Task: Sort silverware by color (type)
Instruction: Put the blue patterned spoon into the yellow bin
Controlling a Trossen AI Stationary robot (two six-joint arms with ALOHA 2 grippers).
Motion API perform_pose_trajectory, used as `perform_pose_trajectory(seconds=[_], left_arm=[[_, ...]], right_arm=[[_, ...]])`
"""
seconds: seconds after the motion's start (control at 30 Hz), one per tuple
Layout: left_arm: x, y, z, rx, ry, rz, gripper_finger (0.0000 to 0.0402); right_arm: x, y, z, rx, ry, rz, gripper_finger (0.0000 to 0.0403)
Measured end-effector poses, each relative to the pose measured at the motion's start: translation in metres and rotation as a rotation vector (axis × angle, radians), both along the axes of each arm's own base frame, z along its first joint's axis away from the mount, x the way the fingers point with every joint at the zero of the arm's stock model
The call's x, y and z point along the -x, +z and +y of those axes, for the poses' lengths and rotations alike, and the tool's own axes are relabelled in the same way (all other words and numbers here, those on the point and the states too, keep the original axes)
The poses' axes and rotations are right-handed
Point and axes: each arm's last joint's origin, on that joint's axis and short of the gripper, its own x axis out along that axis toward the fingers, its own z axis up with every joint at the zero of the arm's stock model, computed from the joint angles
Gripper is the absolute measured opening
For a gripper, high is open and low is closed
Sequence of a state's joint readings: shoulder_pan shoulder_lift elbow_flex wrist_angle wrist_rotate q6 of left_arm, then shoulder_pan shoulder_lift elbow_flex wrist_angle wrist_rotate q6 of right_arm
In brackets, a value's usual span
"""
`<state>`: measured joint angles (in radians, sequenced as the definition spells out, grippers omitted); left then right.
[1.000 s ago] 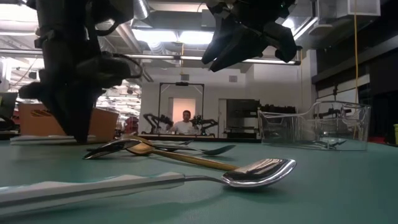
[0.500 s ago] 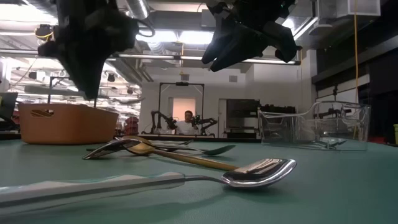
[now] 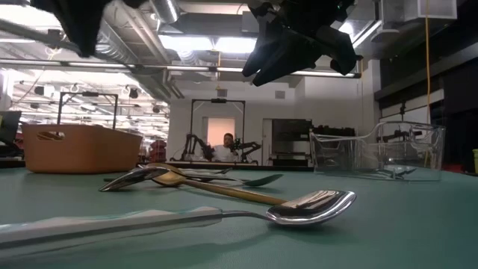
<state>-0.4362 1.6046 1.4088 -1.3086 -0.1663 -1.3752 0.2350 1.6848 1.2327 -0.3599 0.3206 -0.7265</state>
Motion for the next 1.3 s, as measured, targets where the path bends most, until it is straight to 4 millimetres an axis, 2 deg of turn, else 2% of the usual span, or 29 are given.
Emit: perform_pose_trajectory(seconds=[0.23, 0.47, 0.8, 1.03, 1.3], left_arm=[[0.011, 0.005, -0.024, 0.120, -0.016, 0.041, 0.0016], [0.031, 0.005, -0.054, 0.243, -0.006, 0.122, 0.0016], [0.065, 0.005, -0.093, 0.286, 0.113, 0.185, 0.0016], [0.081, 0.005, -0.106, 0.282, 0.229, 0.194, 0.0016], [0.084, -0.002, -0.106, 0.260, 0.255, 0.204, 0.0016]], right_arm=[[0.000, 0.000, 0.000, 0.000, 0.000, 0.000, 0.0124], [0.000, 0.000, 0.000, 0.000, 0.000, 0.000, 0.0124], [0.000, 0.000, 0.000, 0.000, 0.000, 0.000, 0.0124], [0.000, 0.000, 0.000, 0.000, 0.000, 0.000, 0.0124], [0.000, 0.000, 0.000, 0.000, 0.000, 0.001, 0.0124]])
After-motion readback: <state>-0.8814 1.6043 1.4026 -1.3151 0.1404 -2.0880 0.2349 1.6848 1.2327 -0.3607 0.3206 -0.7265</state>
